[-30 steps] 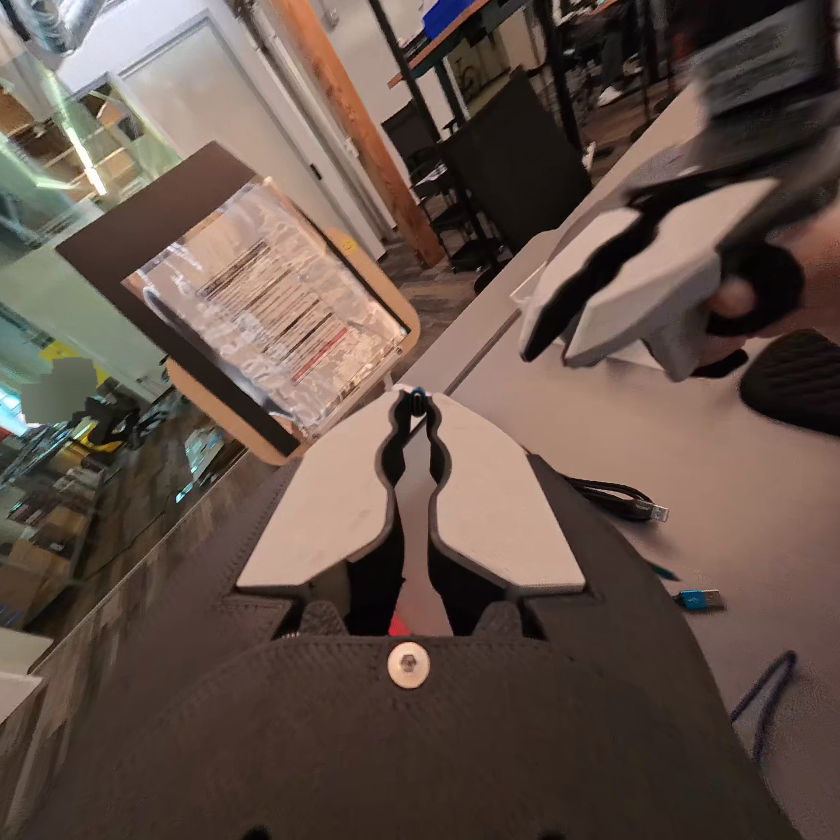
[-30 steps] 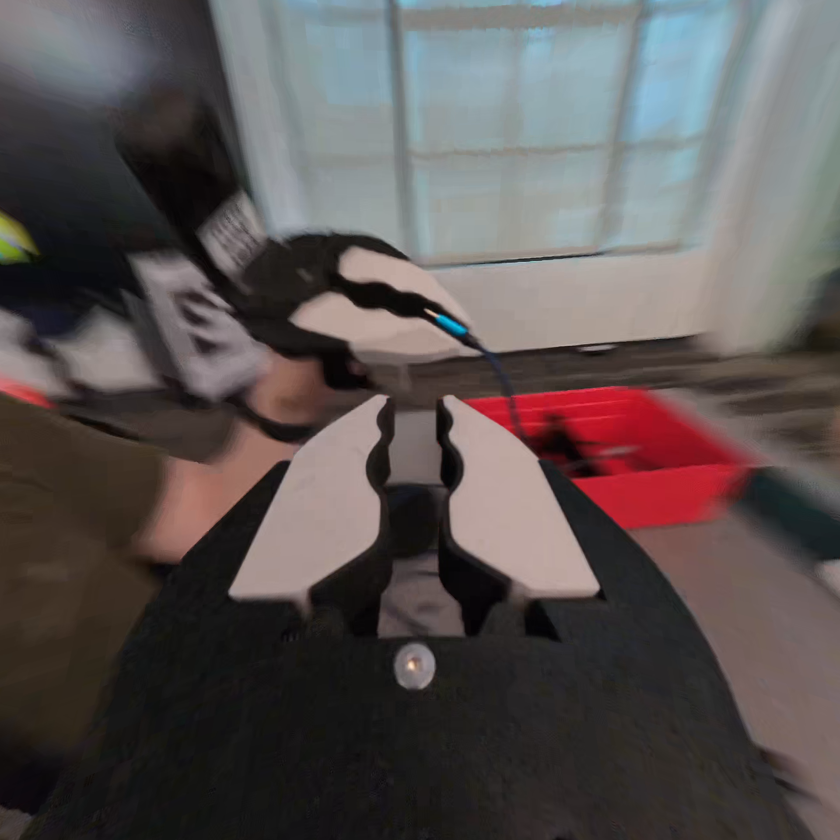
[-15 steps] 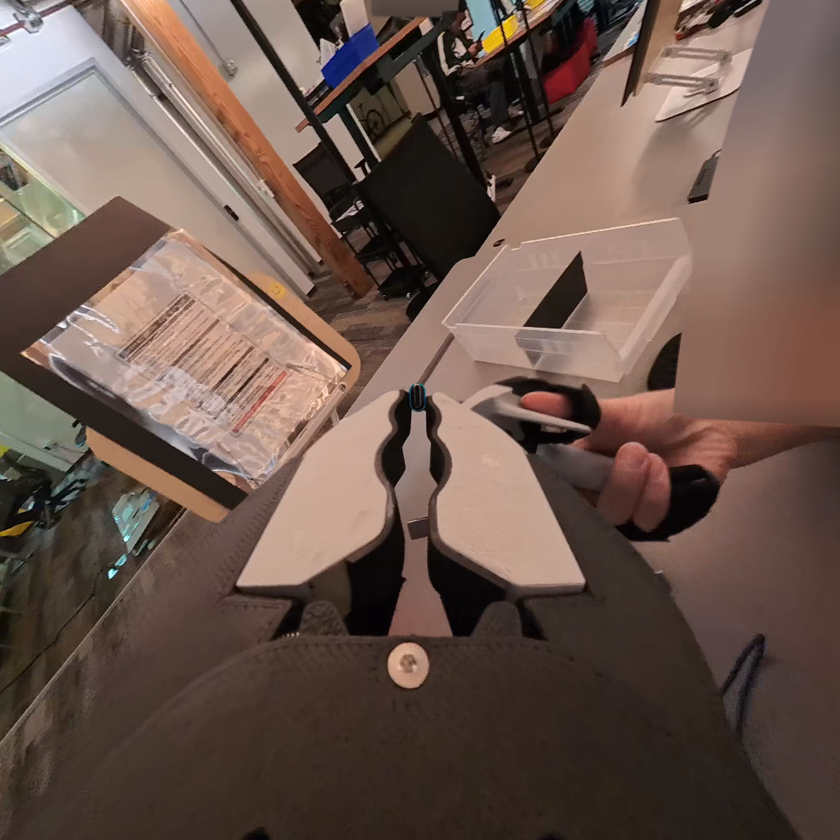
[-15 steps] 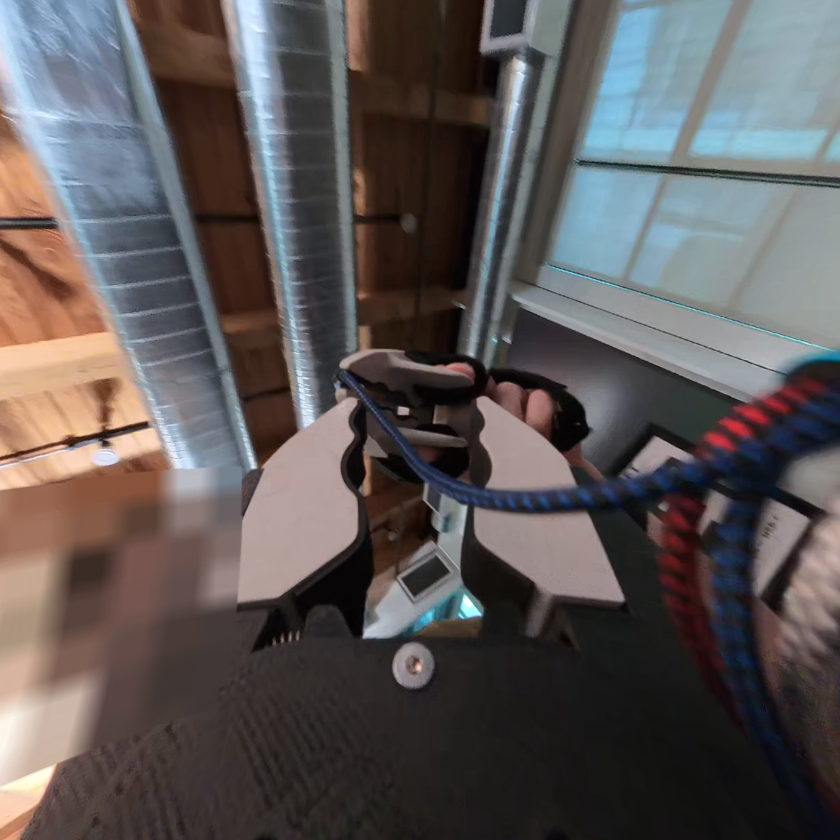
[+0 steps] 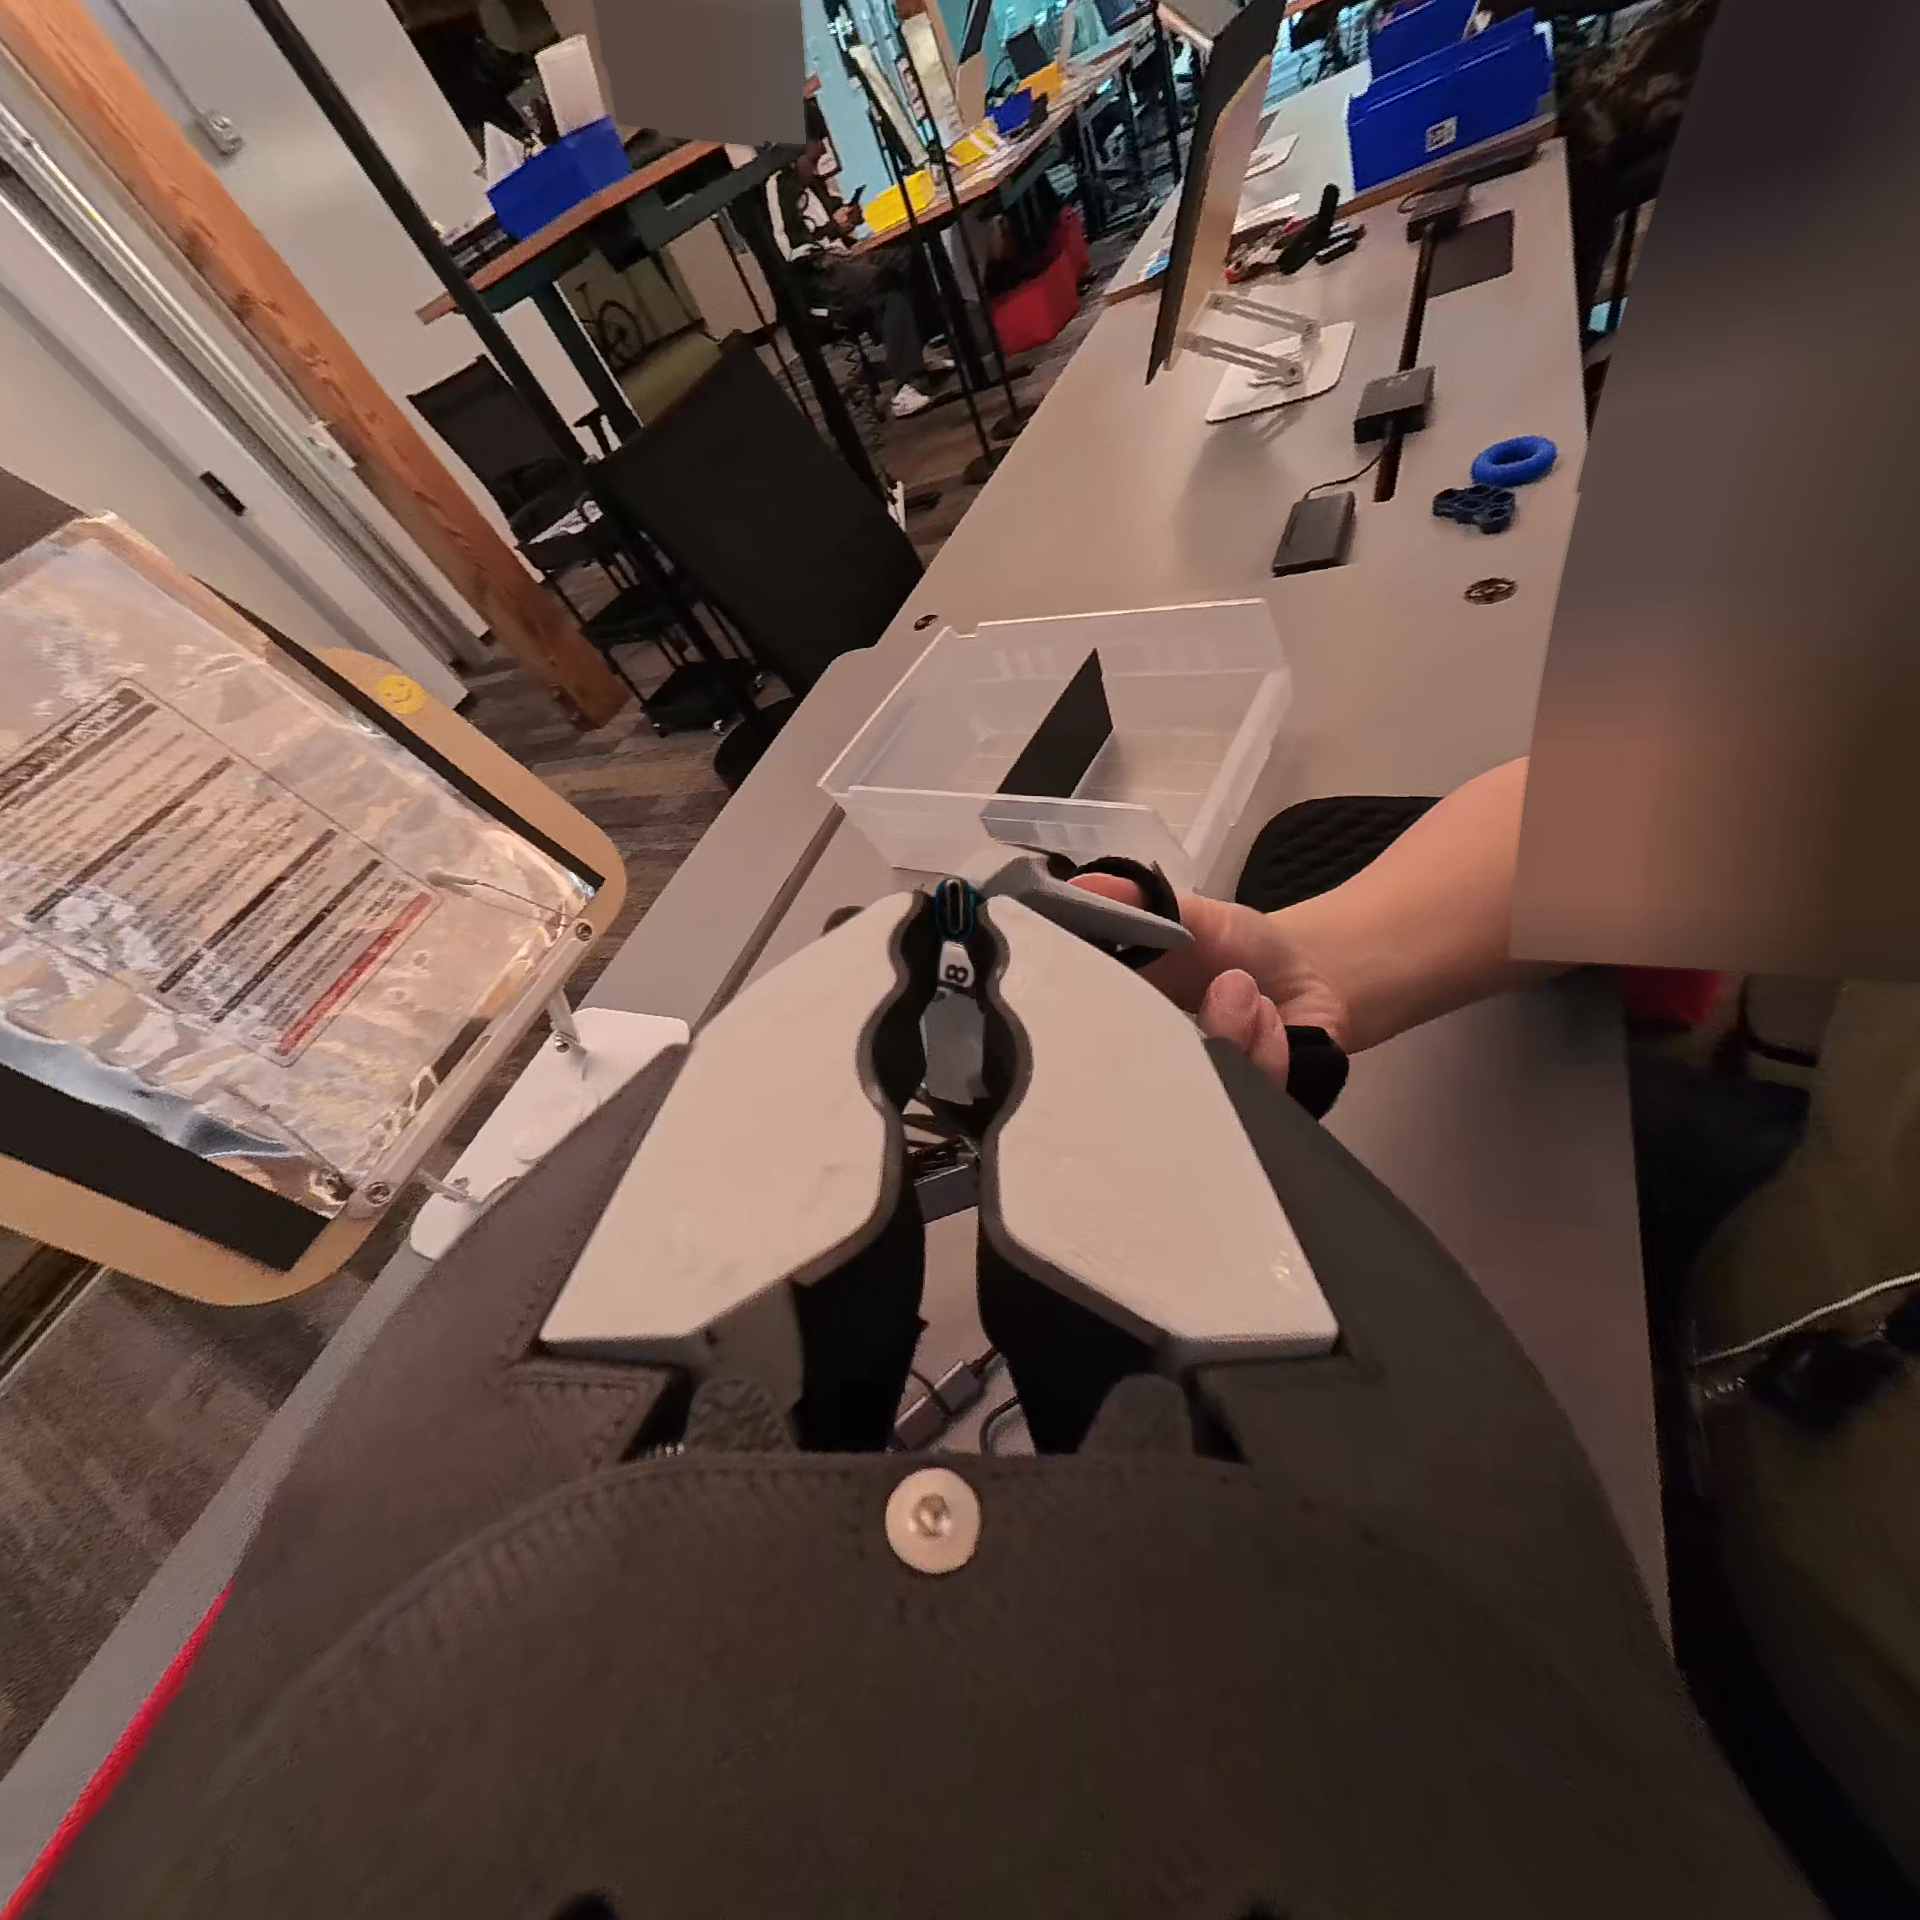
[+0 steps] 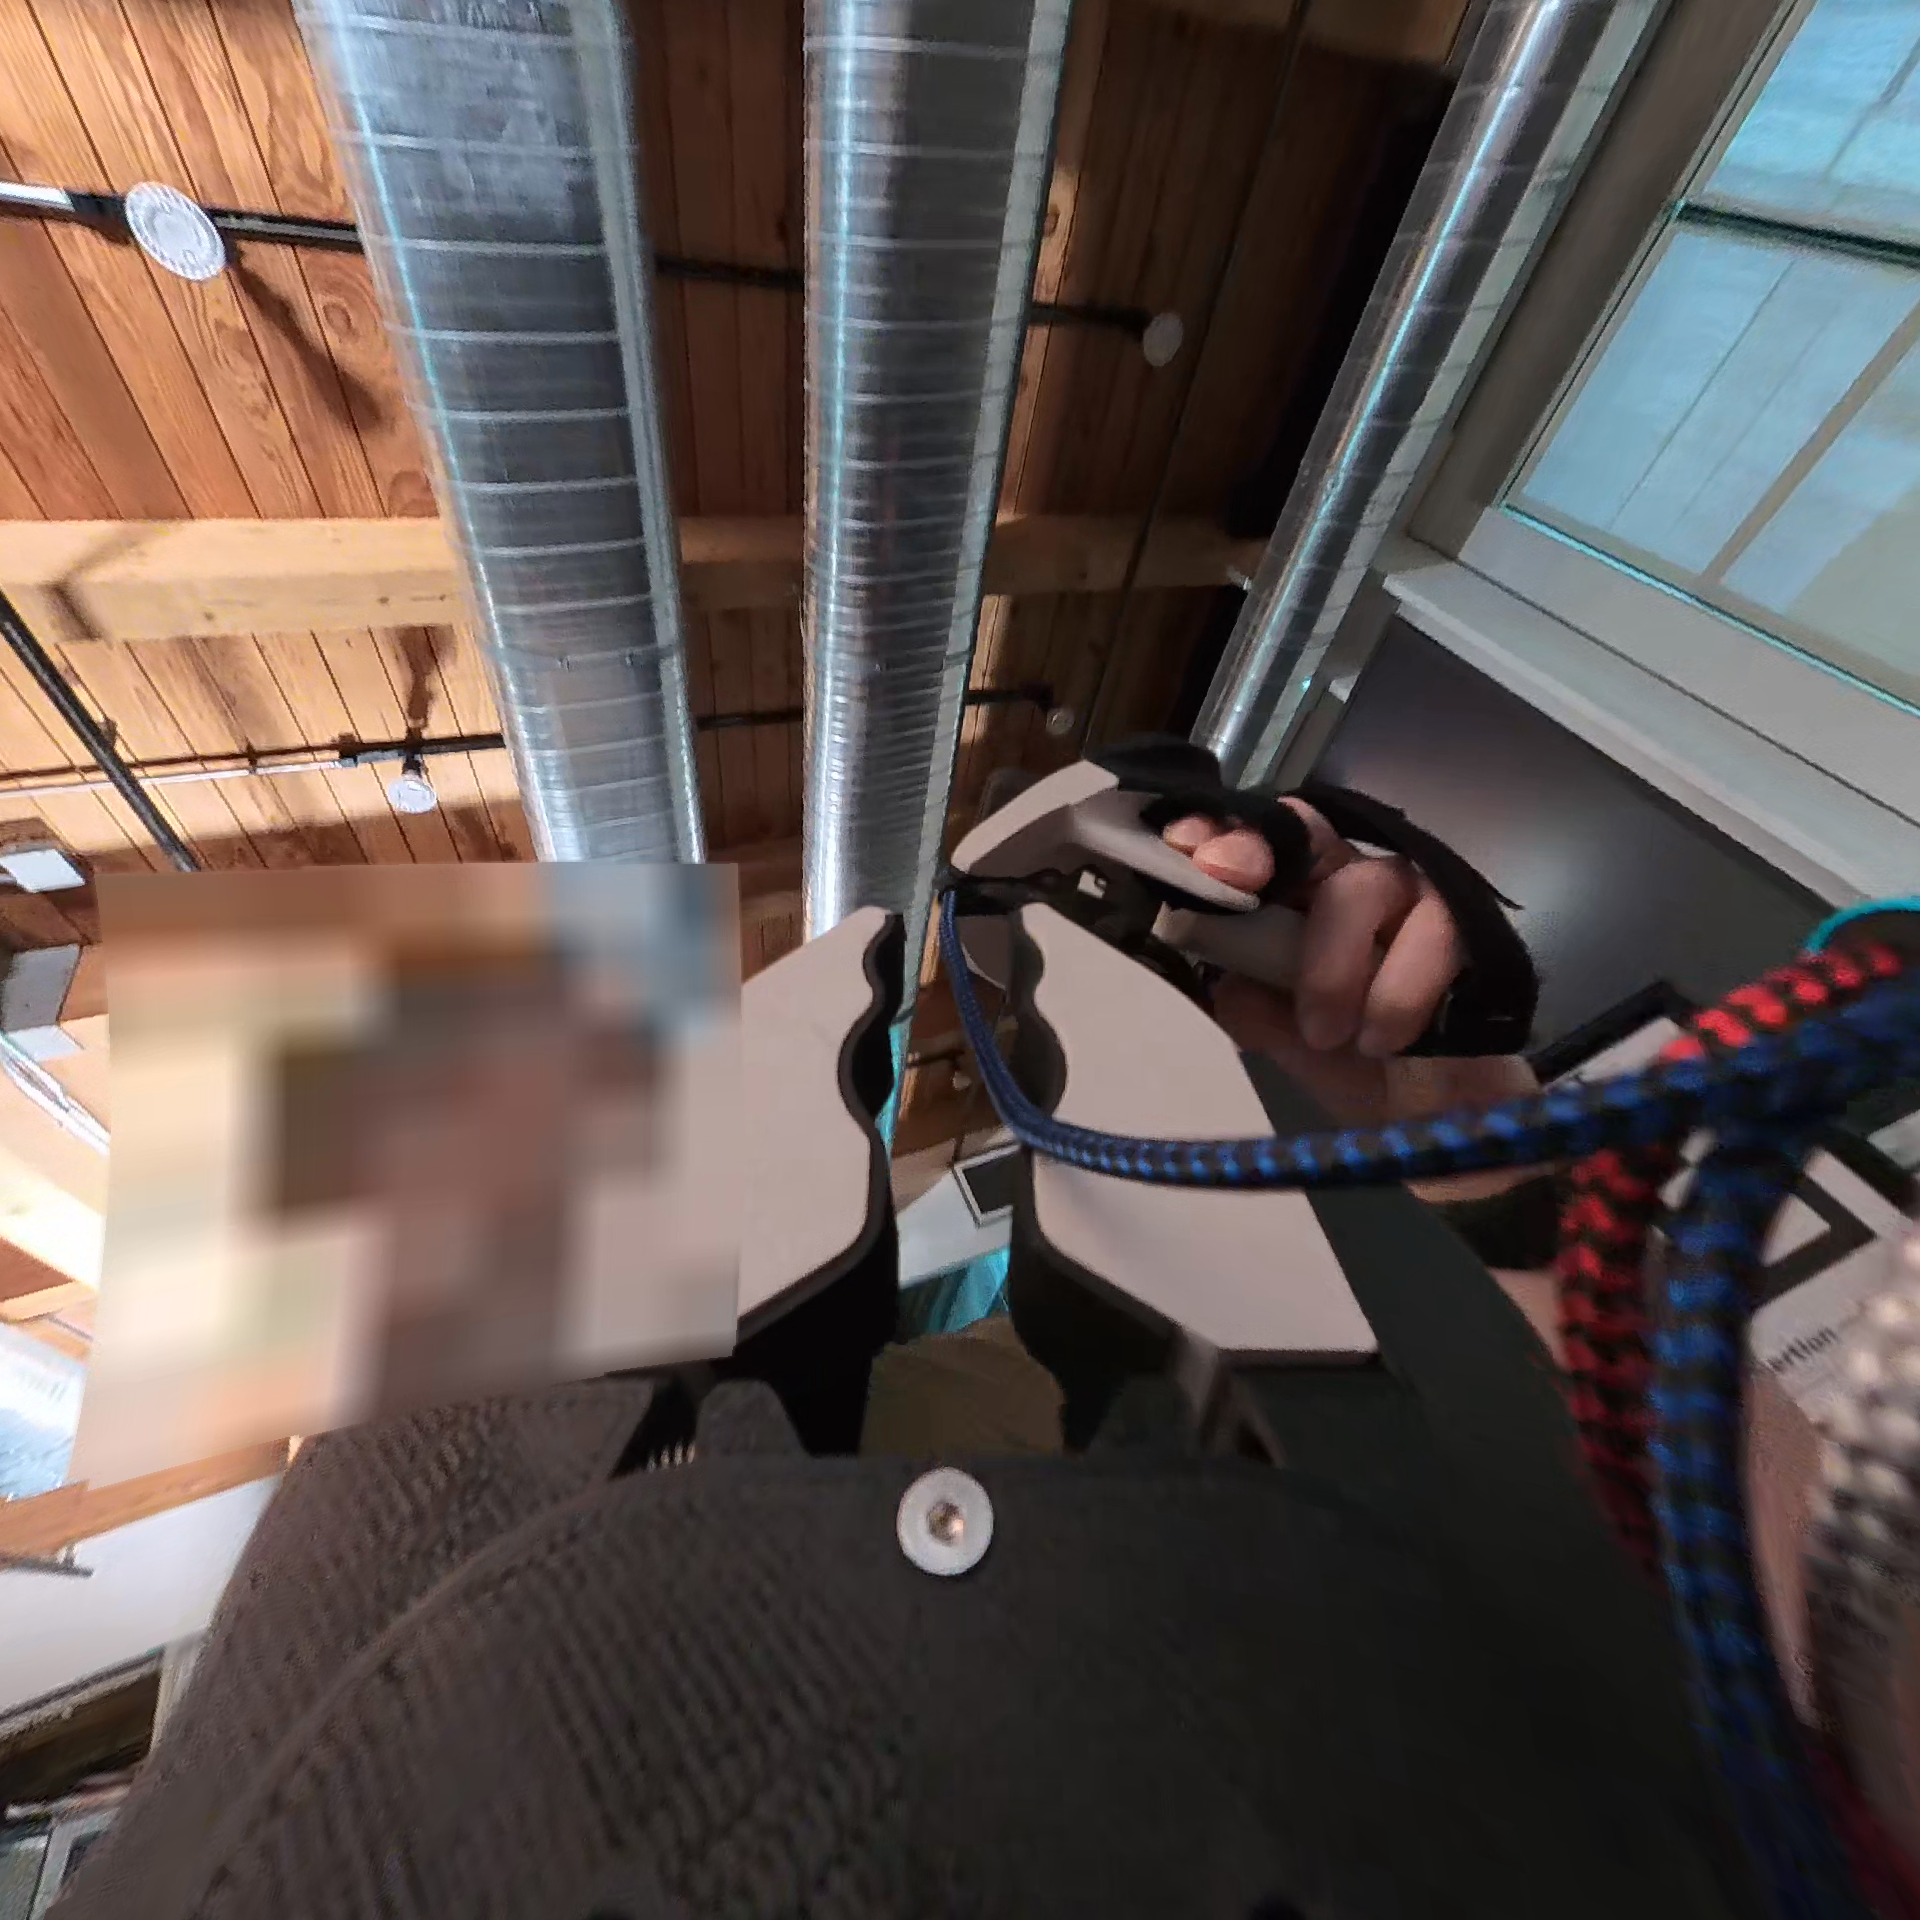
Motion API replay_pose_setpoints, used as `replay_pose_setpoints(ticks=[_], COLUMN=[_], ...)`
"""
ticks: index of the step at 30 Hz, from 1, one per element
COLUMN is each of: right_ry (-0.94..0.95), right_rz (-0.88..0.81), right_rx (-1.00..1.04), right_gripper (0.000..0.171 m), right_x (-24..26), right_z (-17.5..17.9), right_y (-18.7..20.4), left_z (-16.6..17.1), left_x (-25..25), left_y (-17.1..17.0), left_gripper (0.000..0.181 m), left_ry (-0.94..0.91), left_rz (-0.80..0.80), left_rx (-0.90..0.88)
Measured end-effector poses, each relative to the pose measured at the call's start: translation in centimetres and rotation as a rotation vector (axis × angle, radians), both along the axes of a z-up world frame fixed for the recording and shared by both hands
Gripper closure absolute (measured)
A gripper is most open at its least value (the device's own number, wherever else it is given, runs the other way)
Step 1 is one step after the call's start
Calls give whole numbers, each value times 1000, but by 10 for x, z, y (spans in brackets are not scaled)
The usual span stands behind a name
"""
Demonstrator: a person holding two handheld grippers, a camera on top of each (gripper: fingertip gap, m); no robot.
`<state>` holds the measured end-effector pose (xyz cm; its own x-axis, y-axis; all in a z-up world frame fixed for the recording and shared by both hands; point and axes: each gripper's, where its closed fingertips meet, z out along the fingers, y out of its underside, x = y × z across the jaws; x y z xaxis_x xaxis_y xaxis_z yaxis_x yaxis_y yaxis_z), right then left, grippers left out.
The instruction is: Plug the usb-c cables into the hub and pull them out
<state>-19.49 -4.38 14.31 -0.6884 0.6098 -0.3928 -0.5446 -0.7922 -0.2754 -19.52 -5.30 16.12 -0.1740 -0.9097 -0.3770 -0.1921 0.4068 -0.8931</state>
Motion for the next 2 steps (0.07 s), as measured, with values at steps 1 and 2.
replay_pose_setpoints(ticks=[1, 2], right_ry=[-16, -24], right_rz=[2, 4], right_rx=[15, 30], right_gripper=[152, 152], right_x=[-2, -3], right_z=[1, 2], right_y=[-2, -4], left_z=[0, -1], left_x=[0, -1], left_y=[-1, -4], left_gripper=[176, 176], left_ry=[3, 7], left_rz=[-12, -30], left_rx=[-7, -15])
